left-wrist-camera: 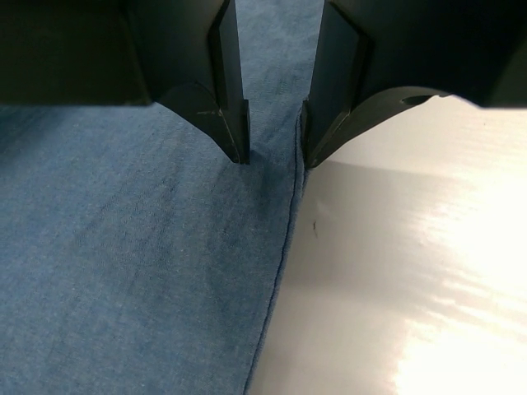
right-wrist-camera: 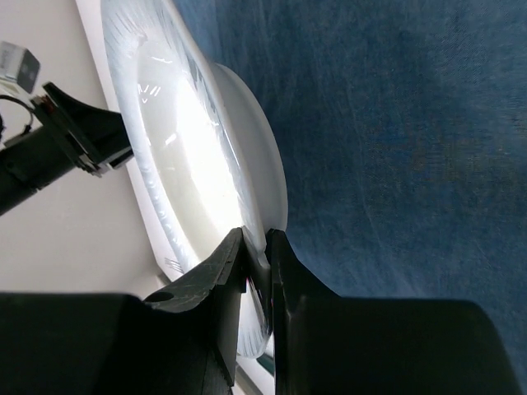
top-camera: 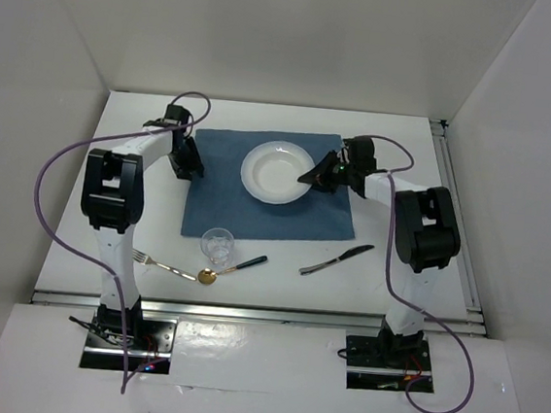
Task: Set the dinner table for one person
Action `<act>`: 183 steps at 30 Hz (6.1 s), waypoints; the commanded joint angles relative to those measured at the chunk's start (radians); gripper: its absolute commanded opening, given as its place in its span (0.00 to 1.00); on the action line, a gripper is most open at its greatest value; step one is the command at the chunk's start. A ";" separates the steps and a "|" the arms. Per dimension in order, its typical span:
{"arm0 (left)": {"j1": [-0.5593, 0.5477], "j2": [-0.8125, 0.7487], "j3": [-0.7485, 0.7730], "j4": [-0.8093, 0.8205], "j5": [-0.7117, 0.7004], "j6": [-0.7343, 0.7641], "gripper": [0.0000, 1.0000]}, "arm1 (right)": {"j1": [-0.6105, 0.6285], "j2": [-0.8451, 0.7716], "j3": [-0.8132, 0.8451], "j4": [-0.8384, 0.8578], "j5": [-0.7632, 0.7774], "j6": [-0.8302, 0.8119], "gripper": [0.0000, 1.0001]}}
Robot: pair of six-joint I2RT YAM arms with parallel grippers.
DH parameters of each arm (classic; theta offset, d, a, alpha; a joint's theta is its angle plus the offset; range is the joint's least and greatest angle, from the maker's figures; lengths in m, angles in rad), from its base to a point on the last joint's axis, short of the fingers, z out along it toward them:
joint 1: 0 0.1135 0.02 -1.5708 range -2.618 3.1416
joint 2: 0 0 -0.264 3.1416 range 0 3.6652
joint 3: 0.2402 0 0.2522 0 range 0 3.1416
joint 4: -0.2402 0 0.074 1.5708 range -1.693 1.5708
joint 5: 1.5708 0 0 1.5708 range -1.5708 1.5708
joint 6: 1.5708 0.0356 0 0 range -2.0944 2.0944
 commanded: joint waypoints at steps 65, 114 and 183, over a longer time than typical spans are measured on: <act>-0.136 -1.121 -0.501 -0.358 -0.345 -0.161 0.90 | 0.731 -0.079 0.292 -0.494 0.553 -0.435 0.00; -0.136 -0.957 -0.791 -0.246 -0.224 -0.402 1.00 | -0.042 0.388 1.076 -0.711 0.630 -0.386 0.92; -0.244 0.022 0.291 -0.333 -0.272 0.213 0.00 | -0.074 -0.662 -0.280 -0.826 0.636 -0.003 0.84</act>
